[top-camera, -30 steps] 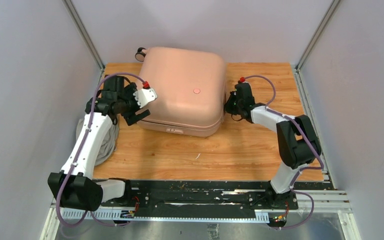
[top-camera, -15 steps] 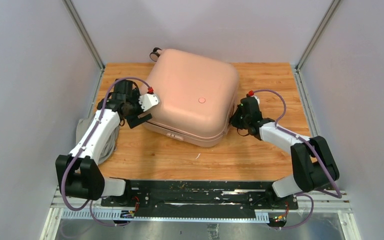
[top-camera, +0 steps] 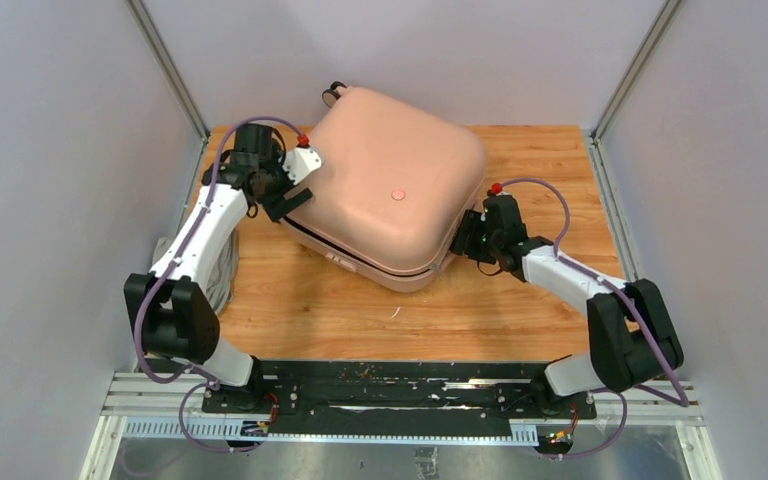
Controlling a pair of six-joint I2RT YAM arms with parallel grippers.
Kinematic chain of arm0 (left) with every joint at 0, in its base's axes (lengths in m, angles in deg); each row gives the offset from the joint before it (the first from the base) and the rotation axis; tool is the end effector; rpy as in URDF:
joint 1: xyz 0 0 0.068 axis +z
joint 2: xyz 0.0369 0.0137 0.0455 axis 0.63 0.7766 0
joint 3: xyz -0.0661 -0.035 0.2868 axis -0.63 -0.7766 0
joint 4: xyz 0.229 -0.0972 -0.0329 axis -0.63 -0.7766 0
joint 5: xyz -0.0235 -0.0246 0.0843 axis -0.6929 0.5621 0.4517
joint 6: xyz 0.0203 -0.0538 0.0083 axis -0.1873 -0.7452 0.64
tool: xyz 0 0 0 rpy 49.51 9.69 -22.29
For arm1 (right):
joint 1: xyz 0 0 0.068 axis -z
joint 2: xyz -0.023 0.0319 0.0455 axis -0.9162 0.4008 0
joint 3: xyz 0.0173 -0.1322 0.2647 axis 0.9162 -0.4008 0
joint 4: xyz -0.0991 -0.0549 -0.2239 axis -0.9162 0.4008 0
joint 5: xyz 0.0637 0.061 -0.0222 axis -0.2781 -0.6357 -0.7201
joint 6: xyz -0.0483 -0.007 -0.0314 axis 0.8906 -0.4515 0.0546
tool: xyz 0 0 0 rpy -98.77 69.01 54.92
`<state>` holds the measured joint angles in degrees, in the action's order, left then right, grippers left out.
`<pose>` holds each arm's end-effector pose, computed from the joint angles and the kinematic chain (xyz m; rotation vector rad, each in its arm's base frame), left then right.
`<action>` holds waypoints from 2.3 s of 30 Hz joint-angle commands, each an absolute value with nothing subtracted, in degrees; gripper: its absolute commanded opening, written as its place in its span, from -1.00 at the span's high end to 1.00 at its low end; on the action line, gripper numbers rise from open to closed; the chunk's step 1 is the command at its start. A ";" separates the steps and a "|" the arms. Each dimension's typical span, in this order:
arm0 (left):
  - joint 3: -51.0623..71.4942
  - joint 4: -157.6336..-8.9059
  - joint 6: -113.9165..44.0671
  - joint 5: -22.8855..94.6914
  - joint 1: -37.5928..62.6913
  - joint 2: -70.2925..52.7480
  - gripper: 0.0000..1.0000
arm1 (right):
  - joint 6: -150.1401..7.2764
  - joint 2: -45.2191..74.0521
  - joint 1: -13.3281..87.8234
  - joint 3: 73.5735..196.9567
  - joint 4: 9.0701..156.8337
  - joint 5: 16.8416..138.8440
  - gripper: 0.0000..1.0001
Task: Pack the luggage
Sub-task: Zip the luggage at the center of the board.
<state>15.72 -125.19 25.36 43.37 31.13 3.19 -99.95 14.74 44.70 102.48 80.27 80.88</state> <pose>0.3191 -0.0451 0.3333 1.1713 2.1609 0.2999 0.2683 0.1101 0.2311 0.2253 2.2692 0.6294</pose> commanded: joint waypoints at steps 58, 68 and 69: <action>-25.10 -100.99 57.07 36.75 -8.35 -17.09 0.84 | -83.73 3.28 31.47 96.72 78.33 62.78 1.00; -29.66 -86.31 58.76 39.64 -11.87 -12.65 1.00 | -84.45 1.93 30.51 95.50 77.25 61.90 1.00; -30.16 -85.91 59.59 39.54 -12.12 -12.67 1.00 | -84.43 1.47 30.48 95.23 77.18 61.97 1.00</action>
<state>-28.13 -93.58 57.14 38.89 -11.06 -12.91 -84.12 3.64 31.70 96.49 81.27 61.65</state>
